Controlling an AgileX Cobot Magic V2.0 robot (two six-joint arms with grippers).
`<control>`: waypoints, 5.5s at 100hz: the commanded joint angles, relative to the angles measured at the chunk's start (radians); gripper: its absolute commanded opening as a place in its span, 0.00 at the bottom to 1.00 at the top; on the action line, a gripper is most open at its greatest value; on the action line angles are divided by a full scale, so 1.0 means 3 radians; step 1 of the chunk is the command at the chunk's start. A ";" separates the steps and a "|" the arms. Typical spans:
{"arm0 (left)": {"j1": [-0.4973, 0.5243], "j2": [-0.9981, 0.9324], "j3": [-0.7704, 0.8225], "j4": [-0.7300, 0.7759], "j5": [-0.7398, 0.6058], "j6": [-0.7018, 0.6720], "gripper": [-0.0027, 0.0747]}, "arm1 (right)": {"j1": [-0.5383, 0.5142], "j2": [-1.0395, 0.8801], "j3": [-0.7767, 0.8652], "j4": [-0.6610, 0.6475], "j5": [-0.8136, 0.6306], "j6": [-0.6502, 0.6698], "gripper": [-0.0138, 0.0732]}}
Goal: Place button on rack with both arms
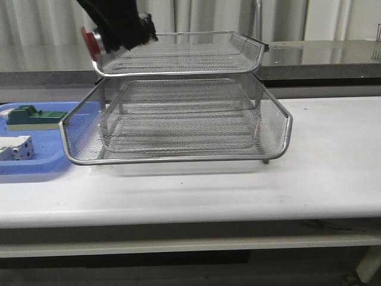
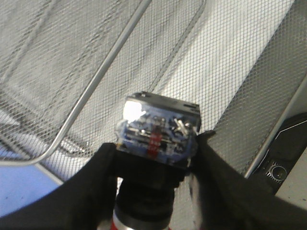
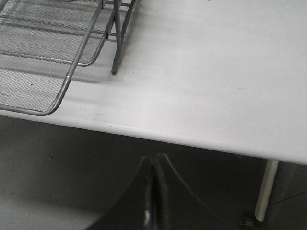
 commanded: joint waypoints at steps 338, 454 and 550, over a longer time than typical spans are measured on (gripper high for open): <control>0.1760 -0.3820 0.2935 -0.0357 -0.1466 -0.0661 0.73 | 0.0005 0.0003 -0.0117 -0.0014 -0.0184 -0.0008 0.08; 0.1760 -0.4463 0.4342 -0.0516 -0.3459 -0.0661 0.73 | 0.0005 0.0003 -0.0117 -0.0014 -0.0184 -0.0008 0.08; 0.1760 -0.4463 0.4342 -0.0516 -0.3459 -0.0661 0.04 | 0.0005 0.0003 -0.0117 0.0228 -0.0274 -0.0008 0.08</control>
